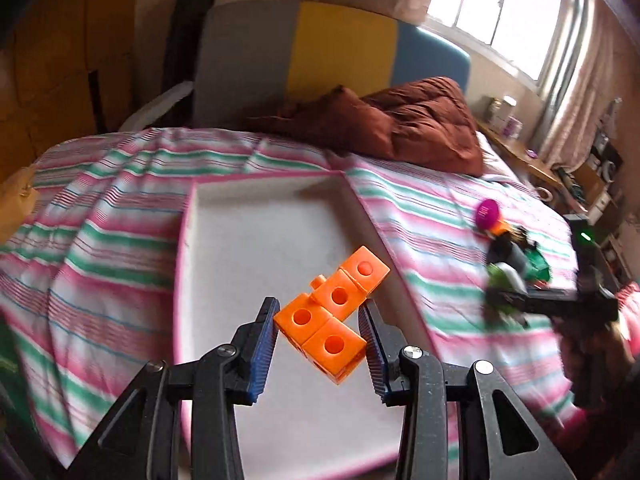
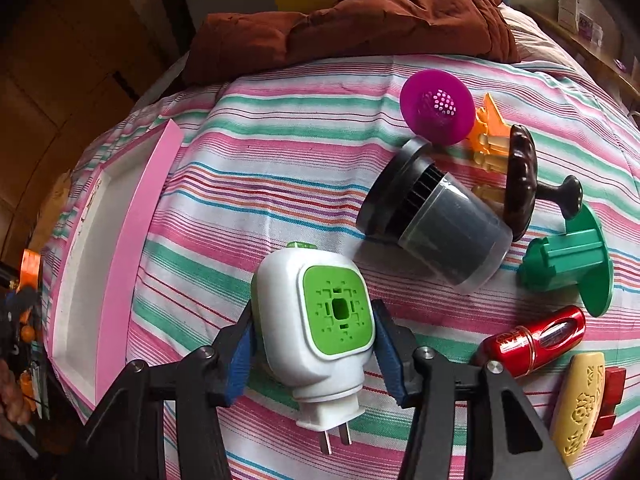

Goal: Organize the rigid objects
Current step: 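Carry the orange blocks into the white tray and open the left tool, then carry the white-green plug into the tray beside the blocks and release with right tool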

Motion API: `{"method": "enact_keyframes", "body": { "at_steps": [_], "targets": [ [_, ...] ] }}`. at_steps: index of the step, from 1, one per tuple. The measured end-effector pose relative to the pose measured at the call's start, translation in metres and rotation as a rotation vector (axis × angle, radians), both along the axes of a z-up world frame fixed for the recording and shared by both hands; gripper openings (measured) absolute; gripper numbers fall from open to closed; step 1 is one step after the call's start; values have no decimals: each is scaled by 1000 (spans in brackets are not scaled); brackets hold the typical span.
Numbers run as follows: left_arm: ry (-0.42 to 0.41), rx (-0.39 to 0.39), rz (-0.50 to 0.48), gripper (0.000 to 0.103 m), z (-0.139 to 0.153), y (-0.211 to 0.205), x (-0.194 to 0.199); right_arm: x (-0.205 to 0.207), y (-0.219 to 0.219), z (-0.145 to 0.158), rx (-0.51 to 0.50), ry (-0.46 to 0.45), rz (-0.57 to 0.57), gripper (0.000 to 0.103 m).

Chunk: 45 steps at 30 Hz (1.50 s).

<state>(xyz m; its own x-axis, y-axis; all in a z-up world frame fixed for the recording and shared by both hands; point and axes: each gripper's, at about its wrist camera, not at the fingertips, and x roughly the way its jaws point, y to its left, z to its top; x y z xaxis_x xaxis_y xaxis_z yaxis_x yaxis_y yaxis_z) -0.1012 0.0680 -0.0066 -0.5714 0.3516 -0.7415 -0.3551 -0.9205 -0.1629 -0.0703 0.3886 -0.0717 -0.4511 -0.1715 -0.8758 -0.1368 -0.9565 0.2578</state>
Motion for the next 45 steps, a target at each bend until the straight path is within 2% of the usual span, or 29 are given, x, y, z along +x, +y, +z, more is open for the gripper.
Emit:
{"method": "enact_keyframes", "body": {
  "at_steps": [9,15,16,17,18,25,34,45],
  "targets": [
    [-9,-81,121,41,-21,-9,-77,-1,-8,0,50,0,23,53],
    [-54,-125,180,42,-43,-15,-95,1,-9,1,64,1,28,53],
    [-62,-122,182,48,-44,-16,-94,1,-9,1,64,1,28,53],
    [-65,-117,185,58,-44,-17,-92,0,-9,1,63,1,28,53],
    [-58,-106,191,59,-44,-20,-89,0,-9,1,62,1,28,53],
    [-3,-92,220,59,-29,-22,-41,2,-8,1,62,2,23,53],
    [14,-90,131,59,-20,5,39,2,-16,1,103,19,18,53],
    [2,-97,83,59,-19,16,81,11,-35,2,153,31,-19,52]
  ]
}}
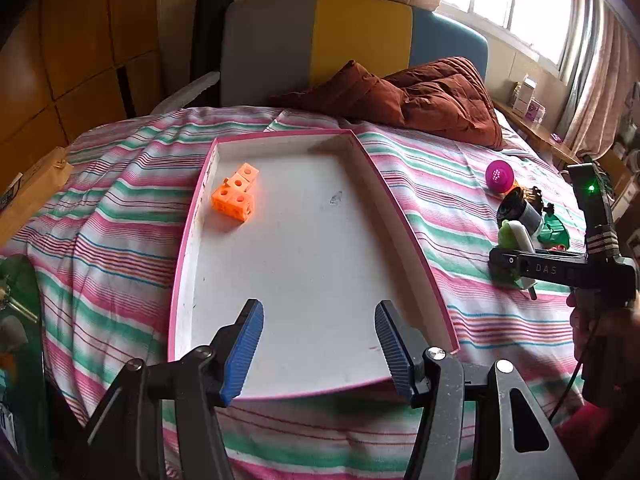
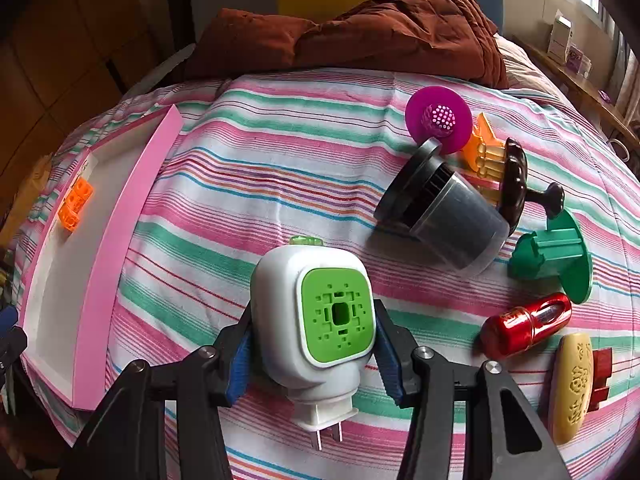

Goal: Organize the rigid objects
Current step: 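Carry the white-green plug into the tray beside the blocks and release with right tool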

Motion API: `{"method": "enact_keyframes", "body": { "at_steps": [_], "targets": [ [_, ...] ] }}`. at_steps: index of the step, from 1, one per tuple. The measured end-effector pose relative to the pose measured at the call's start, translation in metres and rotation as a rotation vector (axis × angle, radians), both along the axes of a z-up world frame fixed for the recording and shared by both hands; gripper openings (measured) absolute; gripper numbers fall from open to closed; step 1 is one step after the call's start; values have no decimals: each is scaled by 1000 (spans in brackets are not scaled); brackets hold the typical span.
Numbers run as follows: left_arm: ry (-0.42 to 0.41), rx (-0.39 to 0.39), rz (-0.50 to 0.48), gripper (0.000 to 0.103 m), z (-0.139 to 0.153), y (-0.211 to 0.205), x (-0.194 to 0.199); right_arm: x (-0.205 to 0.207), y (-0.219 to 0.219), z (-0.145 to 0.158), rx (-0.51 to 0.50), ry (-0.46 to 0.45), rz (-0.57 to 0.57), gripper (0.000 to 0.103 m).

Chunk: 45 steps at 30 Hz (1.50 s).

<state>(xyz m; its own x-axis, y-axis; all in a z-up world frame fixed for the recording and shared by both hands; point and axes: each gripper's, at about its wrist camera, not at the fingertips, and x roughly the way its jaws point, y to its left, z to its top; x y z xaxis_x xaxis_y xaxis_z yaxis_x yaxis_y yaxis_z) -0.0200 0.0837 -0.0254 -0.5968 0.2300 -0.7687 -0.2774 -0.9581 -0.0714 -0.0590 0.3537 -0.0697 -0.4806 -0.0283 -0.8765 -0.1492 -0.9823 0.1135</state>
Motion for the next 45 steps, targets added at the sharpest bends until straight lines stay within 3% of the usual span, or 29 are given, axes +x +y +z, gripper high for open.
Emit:
{"method": "enact_keyframes", "body": {
  "at_steps": [14,28,38,45],
  "targets": [
    [-28,19,36,59,-6,-19,12,19,-25,0,29,11,-38,52],
    [-21,36,58,59,-1,-31,14,19,-38,8,-35,2,-59,52],
    [-23,44,81,59,-3,-40,14,4,-74,43,-81,76,16,52],
    [-19,53,105,59,-3,-50,11,-21,-116,63,-113,102,128,52]
  ]
}}
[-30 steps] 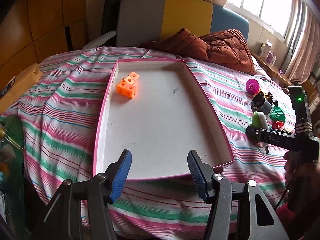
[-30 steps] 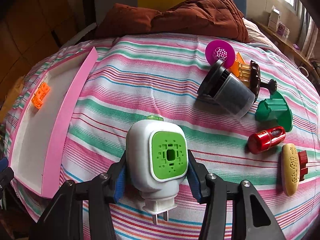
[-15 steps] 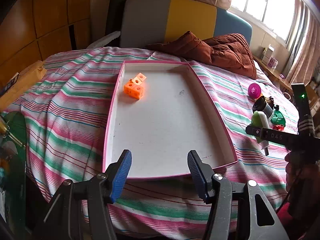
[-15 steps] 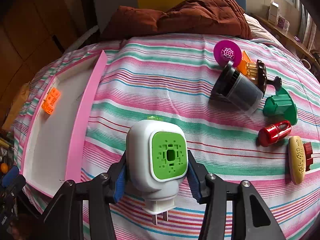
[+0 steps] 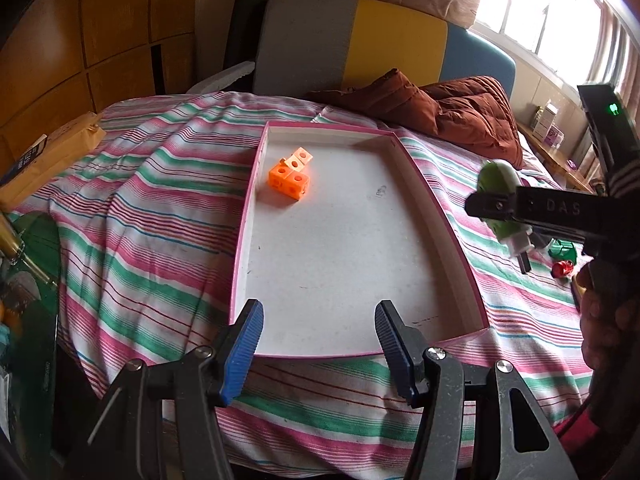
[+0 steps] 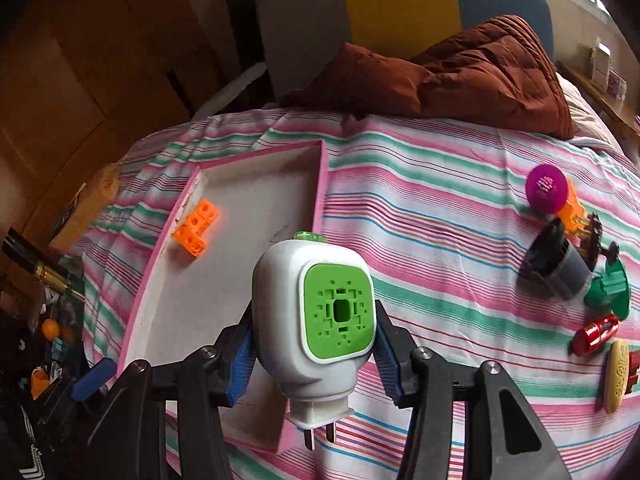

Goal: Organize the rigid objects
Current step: 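Carry the white-green plug into the tray beside the blocks and release with right tool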

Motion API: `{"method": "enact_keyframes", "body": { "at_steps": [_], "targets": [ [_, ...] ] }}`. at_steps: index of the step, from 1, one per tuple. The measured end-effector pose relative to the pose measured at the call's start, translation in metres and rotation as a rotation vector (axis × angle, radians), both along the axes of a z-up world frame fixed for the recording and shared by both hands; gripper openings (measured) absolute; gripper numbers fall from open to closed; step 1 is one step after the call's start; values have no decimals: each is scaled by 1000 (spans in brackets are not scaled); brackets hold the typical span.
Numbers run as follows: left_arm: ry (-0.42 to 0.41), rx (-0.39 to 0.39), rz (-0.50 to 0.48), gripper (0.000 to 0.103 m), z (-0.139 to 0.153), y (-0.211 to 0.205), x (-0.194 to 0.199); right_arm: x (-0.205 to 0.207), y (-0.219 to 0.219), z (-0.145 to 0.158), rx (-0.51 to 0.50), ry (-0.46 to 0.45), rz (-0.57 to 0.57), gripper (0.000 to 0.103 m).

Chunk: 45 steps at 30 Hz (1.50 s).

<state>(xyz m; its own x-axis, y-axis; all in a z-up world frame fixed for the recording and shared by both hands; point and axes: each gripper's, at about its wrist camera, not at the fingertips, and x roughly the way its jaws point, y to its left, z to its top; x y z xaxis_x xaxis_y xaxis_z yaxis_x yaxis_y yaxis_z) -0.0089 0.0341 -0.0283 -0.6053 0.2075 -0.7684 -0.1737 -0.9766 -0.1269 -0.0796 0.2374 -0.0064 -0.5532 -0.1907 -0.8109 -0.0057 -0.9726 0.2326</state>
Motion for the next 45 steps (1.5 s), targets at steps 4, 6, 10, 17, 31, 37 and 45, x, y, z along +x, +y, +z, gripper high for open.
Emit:
{"method": "enact_keyframes", "body": {
  "at_steps": [4,6,10,17,31,37,45],
  "targets": [
    [-13,5,24,59,-4,-8,-2,-20,-26,0,9,-4,58,52],
    [-16,3,34,59,-5,-12,-4,-31,-39,-4,15,-18,80,52],
    [-19,7,54,59,-6,-20,-6,-56,-56,-21,26,-61,88,52],
    [-19,8,80,59,-7,-30,-9,-92,-71,-42,32,-112,69,52],
    [-25,4,95,59,-8,-33,-14,-92,-64,-32,-69,-72,64,61],
    [-12,-5,91,59,-4,-31,-11,-53,-49,-18,-15,-11,71,61],
    [19,-21,68,59,7,-22,-2,-7,-23,-1,82,57,76,61]
  ]
}}
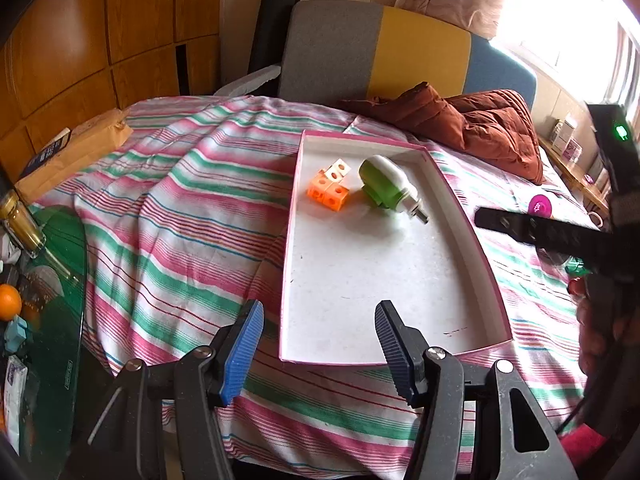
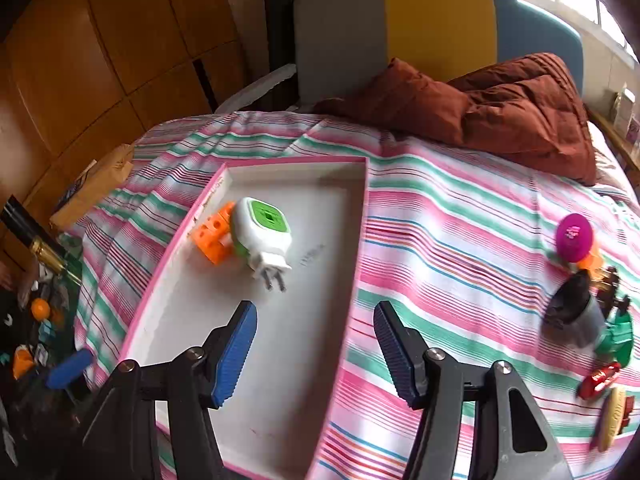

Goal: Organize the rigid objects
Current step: 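Carry the white-green plug into the tray beside the blocks and release with right tool, then grasp the dark cylindrical cup with the left tool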

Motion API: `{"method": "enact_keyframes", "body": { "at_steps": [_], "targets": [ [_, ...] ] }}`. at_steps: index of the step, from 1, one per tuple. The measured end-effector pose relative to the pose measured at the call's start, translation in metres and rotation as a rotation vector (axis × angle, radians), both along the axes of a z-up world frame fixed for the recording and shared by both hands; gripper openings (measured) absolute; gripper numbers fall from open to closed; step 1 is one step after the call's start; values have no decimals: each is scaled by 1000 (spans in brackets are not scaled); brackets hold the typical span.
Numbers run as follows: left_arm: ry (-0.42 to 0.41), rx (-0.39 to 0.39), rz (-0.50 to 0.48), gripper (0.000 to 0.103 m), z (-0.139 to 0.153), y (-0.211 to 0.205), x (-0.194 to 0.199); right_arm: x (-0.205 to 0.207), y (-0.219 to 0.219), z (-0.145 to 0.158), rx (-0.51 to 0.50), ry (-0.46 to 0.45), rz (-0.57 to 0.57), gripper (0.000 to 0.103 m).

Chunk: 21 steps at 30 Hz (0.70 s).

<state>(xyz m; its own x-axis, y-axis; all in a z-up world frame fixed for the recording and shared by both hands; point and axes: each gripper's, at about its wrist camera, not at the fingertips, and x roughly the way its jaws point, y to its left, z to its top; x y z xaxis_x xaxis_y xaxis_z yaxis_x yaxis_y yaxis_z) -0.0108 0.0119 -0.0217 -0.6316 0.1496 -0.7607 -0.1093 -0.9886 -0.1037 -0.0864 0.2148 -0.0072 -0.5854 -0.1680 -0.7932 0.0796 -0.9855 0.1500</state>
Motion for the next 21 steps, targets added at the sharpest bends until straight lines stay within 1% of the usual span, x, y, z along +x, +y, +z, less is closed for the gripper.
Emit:
{"method": "enact_keyframes", "body": {
  "at_steps": [5,15,18,21],
  "targets": [
    [6,-8,-19,59,4,9,4,25,34,0,44,1,-52,62],
    [14,-29,-61,59,7,28,10,48,111,1,129,-15,-167,62],
    [16,-39,-81,59,8,34,11,51,137,1,158,-12,-214,62],
    [14,-49,-108,59,8,43,11,53,169,2,160,2,-291,62]
  ]
}}
